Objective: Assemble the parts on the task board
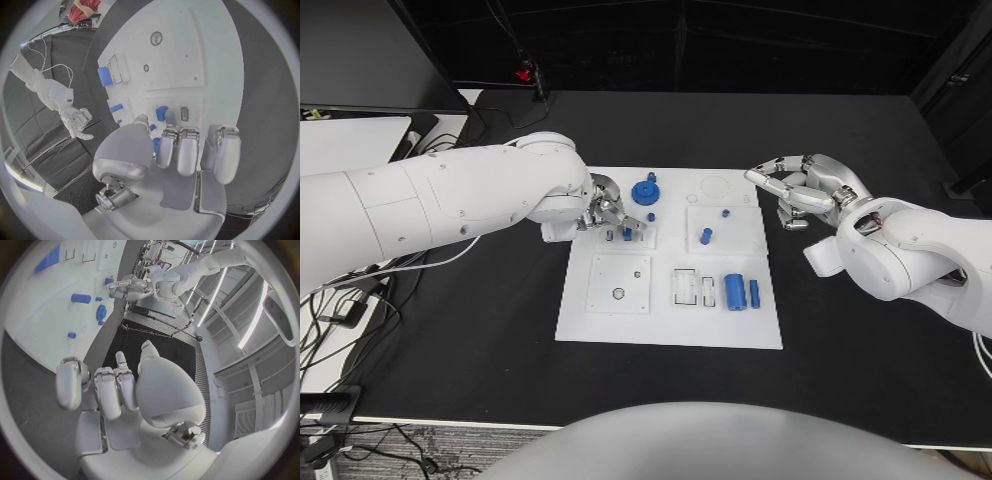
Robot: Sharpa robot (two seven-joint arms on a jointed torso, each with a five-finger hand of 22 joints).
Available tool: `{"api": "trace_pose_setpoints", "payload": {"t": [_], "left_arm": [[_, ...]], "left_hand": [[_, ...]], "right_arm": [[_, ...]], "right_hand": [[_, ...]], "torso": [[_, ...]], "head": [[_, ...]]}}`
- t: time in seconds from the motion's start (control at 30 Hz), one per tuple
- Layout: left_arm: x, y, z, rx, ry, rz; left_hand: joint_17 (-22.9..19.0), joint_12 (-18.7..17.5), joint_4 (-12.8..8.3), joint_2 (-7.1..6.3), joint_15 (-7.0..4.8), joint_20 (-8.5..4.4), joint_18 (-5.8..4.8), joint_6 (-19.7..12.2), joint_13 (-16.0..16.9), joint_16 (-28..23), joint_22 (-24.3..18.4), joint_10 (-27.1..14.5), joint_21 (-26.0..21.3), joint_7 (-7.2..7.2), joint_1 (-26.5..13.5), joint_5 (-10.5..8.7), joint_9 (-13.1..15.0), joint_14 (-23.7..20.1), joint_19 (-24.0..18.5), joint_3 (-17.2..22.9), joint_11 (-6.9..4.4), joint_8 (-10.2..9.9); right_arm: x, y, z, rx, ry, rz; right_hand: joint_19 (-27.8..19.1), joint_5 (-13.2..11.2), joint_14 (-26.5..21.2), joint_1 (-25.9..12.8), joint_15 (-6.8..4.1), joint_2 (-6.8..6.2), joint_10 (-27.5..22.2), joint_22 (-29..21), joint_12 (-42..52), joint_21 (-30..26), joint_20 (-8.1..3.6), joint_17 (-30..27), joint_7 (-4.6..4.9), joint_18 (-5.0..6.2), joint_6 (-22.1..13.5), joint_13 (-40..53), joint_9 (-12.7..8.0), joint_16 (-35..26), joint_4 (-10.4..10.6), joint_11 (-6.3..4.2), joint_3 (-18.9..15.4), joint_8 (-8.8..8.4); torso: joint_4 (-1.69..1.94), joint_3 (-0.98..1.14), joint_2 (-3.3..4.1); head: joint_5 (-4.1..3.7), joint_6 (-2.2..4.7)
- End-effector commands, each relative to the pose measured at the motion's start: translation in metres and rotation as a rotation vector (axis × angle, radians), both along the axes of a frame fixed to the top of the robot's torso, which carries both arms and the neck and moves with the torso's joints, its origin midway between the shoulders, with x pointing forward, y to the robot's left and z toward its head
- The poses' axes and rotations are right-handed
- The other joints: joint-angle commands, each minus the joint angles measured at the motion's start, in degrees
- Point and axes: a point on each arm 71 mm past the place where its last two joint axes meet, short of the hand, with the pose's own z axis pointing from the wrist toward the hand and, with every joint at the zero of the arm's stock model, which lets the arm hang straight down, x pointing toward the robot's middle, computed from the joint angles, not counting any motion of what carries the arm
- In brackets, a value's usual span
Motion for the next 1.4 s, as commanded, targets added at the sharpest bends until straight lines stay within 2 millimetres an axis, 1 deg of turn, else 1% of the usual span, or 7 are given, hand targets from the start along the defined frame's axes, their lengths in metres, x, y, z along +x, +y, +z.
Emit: {"api": "trace_pose_setpoints", "payload": {"t": [0.03,0.23,0.5,0.73,0.9,1.13,1.4], "left_arm": [[-0.004,0.002,-0.003,-0.028,-0.011,0.0],[-0.002,0.002,0.015,-0.161,-0.127,-0.008],[-0.002,0.001,0.048,-0.306,-0.282,-0.043],[-0.001,0.013,0.059,-0.331,-0.321,-0.04],[0.008,0.032,0.059,-0.28,-0.288,-0.011],[0.025,0.052,0.059,-0.227,-0.27,0.035],[0.046,0.064,0.055,-0.174,-0.267,0.08]], "left_hand": [[15.1,0.2,-0.1,-0.12,-0.46,-0.38,-0.37,-1.0,15.1,0.0,15.1,6.0,0.2,0.11,0.9,0.26,-0.2,6.1,6.1,-0.4,-0.42,-0.5],[15.1,0.2,-0.1,-0.68,-0.19,-0.3,-0.37,-2.3,15.1,0.0,15.1,6.0,0.2,0.68,2.4,0.32,-2.2,6.1,6.1,-1.0,0.04,-3.3],[15.1,0.2,-0.1,-1.73,0.03,-0.12,-0.37,-2.2,15.1,0.0,15.1,6.0,0.2,0.97,3.8,0.26,-3.6,6.1,6.1,-1.7,0.29,-4.5],[15.1,0.2,-0.1,-2.48,0.15,0.0,-0.37,-1.6,15.1,0.0,15.1,6.0,0.2,1.11,4.4,0.1,-4.7,6.1,6.1,-2.3,0.41,-5.2],[15.1,0.2,0.0,-2.27,0.12,0.05,-0.37,0.7,15.1,0.0,15.1,6.0,0.2,0.94,3.5,-0.66,-6.6,6.1,6.1,-3.4,0.31,-6.5],[15.1,0.2,-0.1,-2.12,-0.39,-0.29,-0.37,5.4,15.1,0.0,15.1,6.0,0.2,0.13,4.2,-1.19,-9.4,6.1,6.1,-4.4,-0.38,-8.6],[15.1,0.2,-0.1,-2.16,-0.82,-0.71,-0.37,7.9,15.1,0.0,15.1,6.0,0.2,-0.33,5.1,-1.77,-11.2,6.1,6.1,-5.0,-0.84,-10.8]], "right_arm": [[0.0,0.002,0.001,0.005,0.001,0.011],[0.0,0.001,0.001,0.004,0.001,0.007],[0.0,0.0,0.001,0.003,0.001,0.005],[0.0,-0.001,0.001,0.002,0.001,0.003],[-0.001,-0.001,0.001,0.002,0.001,0.002],[-0.001,-0.001,0.001,0.003,-0.002,0.002],[0.0,-0.001,0.001,0.003,-0.004,0.001]], "right_hand": [[0.1,0.2,6.0,0.0,0.47,0.56,6.0,6.3,0.1,-0.1,0.11,15.1,1.88,0.67,-0.6,15.1,0.1,0.1,0.0,0.22,-0.3,0.22],[0.1,0.2,6.0,0.1,0.47,0.58,6.0,6.3,0.1,-0.2,0.11,15.1,1.88,0.67,-0.6,15.1,0.1,0.1,0.0,0.22,-0.3,0.27],[0.0,0.2,6.0,0.1,0.47,0.59,6.0,6.3,0.1,-0.2,0.11,15.1,1.89,0.67,-0.7,15.1,0.1,0.1,0.0,0.23,-0.3,0.31],[0.0,0.2,6.0,0.1,0.47,0.59,6.0,6.3,0.1,-0.2,0.11,15.1,1.89,0.67,-0.7,15.1,0.1,0.1,0.0,0.23,-0.3,0.31],[0.0,0.2,6.0,0.1,0.47,0.59,6.0,6.3,0.1,-0.2,0.11,15.1,1.89,0.67,-0.7,15.1,0.1,0.1,0.0,0.23,-0.3,0.31],[0.0,0.3,6.0,0.2,0.47,0.61,6.0,6.3,0.1,-0.2,0.11,15.1,1.89,0.68,-0.8,15.1,0.1,0.1,-0.1,0.23,-0.4,0.42],[0.0,0.3,6.0,0.3,0.47,0.62,6.0,6.2,0.1,-0.2,0.11,15.1,1.89,0.7,-0.8,15.1,0.0,0.1,-0.1,0.23,-0.4,0.44]], "torso": [[-0.08,-0.03,0.03],[0.0,0.05,-0.02],[-0.04,0.04,0.02],[0.01,0.04,0.04],[-0.06,0.03,0.01],[-0.01,-0.02,0.03],[-0.06,-0.09,0.0]], "head": [[0.08,0.0],[0.13,0.0],[0.3,0.0],[0.34,0.0],[0.92,0.05],[2.23,1.97],[3.05,3.08]]}}
